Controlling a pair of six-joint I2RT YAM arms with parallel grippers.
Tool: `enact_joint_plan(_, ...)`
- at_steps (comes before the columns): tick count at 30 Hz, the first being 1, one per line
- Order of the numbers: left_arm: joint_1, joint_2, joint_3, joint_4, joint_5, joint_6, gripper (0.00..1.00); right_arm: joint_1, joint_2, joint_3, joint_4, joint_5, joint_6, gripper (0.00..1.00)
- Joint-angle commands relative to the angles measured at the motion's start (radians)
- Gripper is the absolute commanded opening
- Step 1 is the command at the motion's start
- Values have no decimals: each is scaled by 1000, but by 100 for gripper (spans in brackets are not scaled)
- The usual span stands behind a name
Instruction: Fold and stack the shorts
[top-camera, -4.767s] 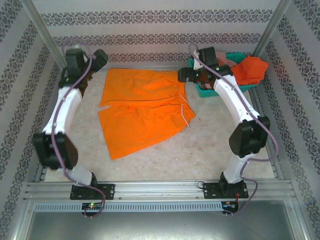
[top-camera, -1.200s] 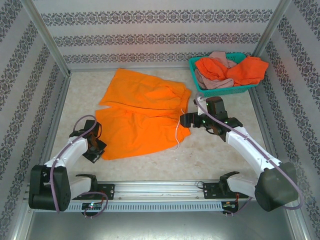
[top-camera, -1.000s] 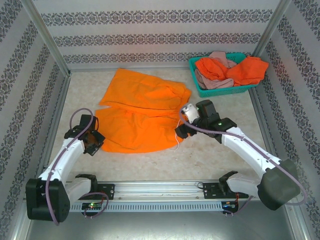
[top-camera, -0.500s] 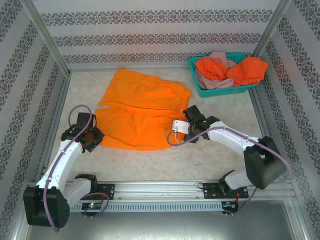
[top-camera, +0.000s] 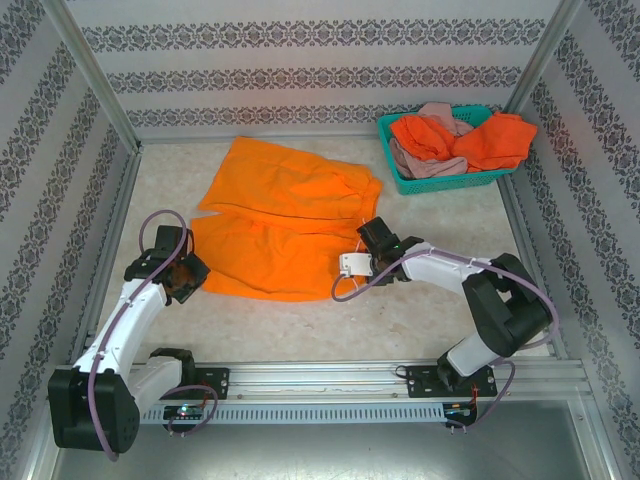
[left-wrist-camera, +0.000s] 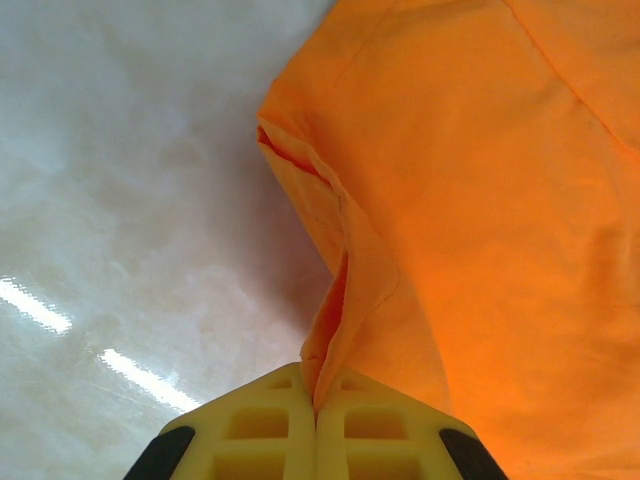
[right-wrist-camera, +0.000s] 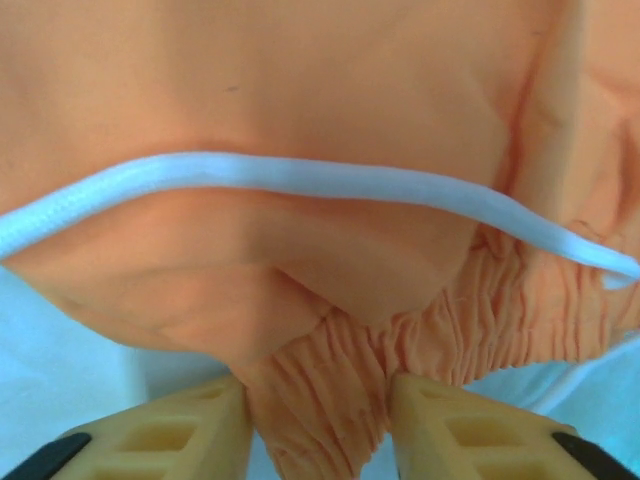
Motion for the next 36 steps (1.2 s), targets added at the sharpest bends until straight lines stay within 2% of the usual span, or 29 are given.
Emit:
enact_joint_plan(1,9,0,3,23,-32,20,0,8,30,-19,32,39,-20,29)
enact_joint_plan(6,9,-28,53,-18,-84,39,0,16,5,-18,52,25,3,13)
enact_joint_plan(8,9,-61,92,-44,-121,61,0,21,-33,-10,39,9,19,0)
enact_joint_plan(15,11,-137,303,-184,-262,129,0,68,-197,38,-116,-44,89,0)
enact_joint_plan(23,11,-139,544,-297,-354,202,0,117,-396,140,-355,-126,170,0)
enact_joint_plan(29,11,-96,708,-342,-357,229,0,118,-484,249,-479,-209,255,0)
enact_joint_plan(36,11,-40,787,-330,-330,249,0,109,-468,347,-535,-266,393,0)
